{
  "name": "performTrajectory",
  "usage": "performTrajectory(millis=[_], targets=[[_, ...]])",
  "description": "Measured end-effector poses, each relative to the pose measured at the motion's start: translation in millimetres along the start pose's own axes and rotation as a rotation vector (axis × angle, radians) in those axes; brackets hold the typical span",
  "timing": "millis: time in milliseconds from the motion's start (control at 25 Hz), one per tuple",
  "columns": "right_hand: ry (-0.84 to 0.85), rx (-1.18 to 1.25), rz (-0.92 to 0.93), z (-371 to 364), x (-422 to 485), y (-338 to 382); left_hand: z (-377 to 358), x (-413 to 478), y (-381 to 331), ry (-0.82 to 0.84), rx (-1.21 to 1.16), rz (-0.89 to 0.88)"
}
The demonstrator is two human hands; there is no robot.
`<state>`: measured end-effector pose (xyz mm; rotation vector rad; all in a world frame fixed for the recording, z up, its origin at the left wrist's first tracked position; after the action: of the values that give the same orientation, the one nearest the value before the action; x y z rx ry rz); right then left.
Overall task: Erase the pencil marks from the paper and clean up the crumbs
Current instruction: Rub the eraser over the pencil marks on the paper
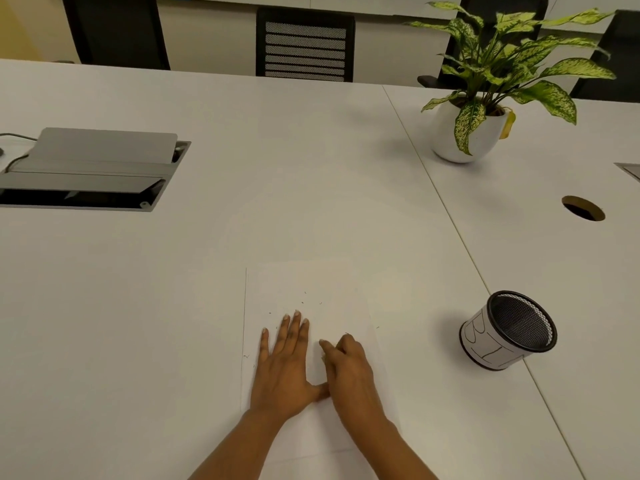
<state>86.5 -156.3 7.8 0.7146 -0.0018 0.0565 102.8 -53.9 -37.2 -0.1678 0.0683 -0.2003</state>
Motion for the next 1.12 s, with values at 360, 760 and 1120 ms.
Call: performTrajectory(millis=[360,760,1120], targets=[[-0.123,0.200,-0.059,19.8,2.5,-19.4,0.4,-0.7,0.4,0.014,0.017,0.019],[-0.121,0.173,-0.073,28.1,4.9,-27.9,0.3,-1.0,2.2,-0.049,0.023,0.019],[-0.235,0.594,-0.449,71.5,3.4,-85.3,-2.1,0.4,2.1,0.001,0.013,0.016]])
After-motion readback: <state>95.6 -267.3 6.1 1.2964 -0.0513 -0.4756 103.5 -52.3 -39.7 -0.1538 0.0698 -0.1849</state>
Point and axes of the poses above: each hand's wrist, its own x-axis towards the middle knuckle, its own z-axis out of the back of the hand, y = z × x, the point moved 9 cm from there along x, towards the middle knuckle, and after that the axes turned 6 degrees about x, right-handed, at the moved point
